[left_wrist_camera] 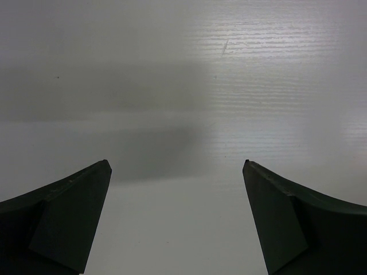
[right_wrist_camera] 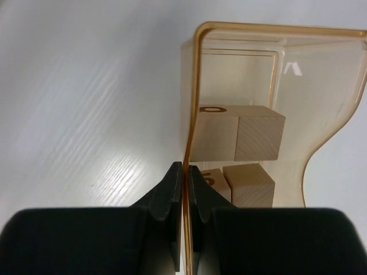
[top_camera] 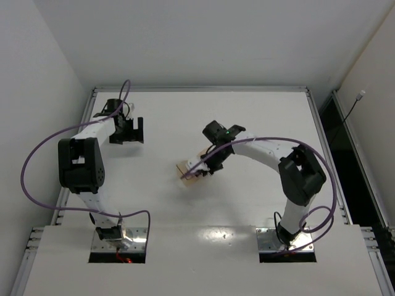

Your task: Build the wood block tower

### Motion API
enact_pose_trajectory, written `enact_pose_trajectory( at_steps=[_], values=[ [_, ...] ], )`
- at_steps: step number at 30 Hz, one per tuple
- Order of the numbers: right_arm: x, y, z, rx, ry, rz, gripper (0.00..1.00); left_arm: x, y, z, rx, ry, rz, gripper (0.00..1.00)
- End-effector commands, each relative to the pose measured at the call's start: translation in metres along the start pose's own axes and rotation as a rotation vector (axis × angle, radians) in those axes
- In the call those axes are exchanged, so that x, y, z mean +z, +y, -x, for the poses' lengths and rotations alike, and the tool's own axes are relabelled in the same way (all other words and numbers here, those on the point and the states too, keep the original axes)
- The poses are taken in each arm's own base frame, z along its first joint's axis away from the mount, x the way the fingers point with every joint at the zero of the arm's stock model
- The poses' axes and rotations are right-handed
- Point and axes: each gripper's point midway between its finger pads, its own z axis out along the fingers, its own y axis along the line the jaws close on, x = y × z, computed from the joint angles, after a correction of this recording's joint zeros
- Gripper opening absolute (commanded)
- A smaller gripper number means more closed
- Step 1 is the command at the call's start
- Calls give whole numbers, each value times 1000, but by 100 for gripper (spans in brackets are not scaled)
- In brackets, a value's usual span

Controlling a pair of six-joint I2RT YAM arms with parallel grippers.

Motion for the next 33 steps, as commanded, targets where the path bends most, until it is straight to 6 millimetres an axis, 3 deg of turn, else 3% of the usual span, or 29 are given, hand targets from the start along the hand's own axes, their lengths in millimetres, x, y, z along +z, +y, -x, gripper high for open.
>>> enact_pose_trajectory(
  at_steps=[1,4,7,13,15,18,20,21,23,33],
  values=[
    [-43,-45,61,256,-248,-104,0,-13,1,16,18,-60,-15,99],
    [-60,-56,84,452,-379,-73,0,-13,0,14,26,-51,-24,99],
    [-57,-50,92,603,-456,-2,0,-15,0,15,26,-50,-24,99],
    [-37,-41,82,878,-568,157,0,-18,-2,15,27,-49,-35,99],
    [-44,-48,84,937,-629,195,0,-17,0,15,30,-41,-44,99],
    [-37,-54,84,1036,-718,310,0,-16,-4,13,57,-42,-69,99],
    [-47,-68,90,1057,-815,366,0,-16,-5,13,66,-43,-78,99],
    [-38,-66,82,1167,-837,440,0,-16,-5,13,66,-43,-78,99],
    [-46,-76,84,1197,-949,493,0,-13,-4,8,72,-23,-79,99],
    [-43,-89,55,1285,-963,484,0,-14,-1,7,65,-18,-99,99]
  ],
)
